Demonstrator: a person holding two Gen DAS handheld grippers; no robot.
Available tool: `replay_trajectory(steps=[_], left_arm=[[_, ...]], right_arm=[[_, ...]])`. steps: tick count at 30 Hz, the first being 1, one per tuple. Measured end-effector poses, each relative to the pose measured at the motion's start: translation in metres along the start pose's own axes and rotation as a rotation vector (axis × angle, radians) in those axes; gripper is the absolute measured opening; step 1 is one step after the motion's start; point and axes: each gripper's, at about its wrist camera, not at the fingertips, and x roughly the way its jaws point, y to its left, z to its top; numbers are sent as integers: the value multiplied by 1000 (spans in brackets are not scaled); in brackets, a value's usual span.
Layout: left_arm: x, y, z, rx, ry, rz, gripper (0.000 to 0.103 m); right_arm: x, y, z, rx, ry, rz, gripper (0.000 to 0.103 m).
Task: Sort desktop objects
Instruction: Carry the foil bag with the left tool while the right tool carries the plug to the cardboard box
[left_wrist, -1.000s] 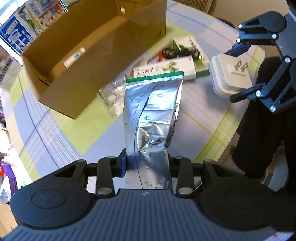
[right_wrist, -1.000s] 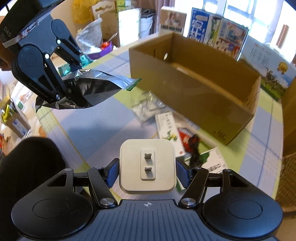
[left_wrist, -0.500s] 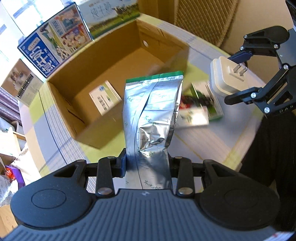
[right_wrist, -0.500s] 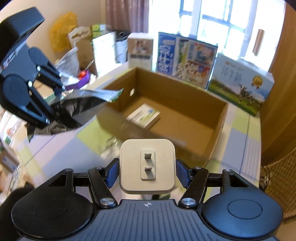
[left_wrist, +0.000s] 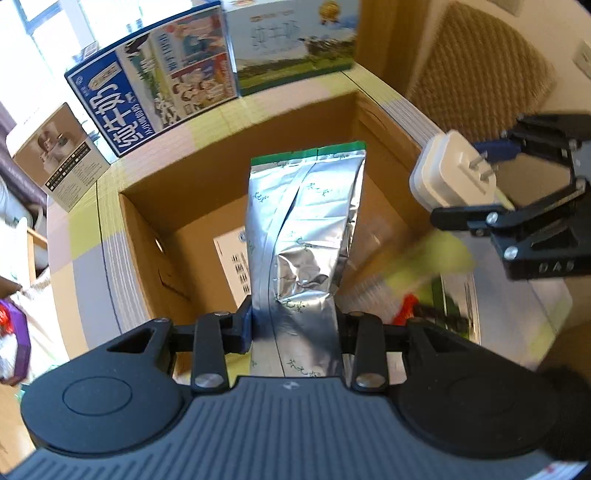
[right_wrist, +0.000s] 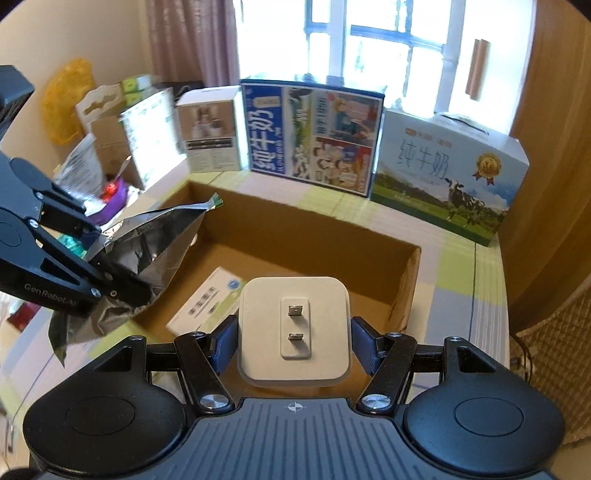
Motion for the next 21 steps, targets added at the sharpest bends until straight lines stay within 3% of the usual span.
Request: replay_trajectory(steps=[11, 21], left_arm=[[42, 22, 43, -124, -28, -22, 31], [83, 27, 52, -143, -2, -20, 24]], right_arm=[[47, -24, 7, 65, 31, -19, 62], [77, -31, -7, 84, 78, -24, 62]])
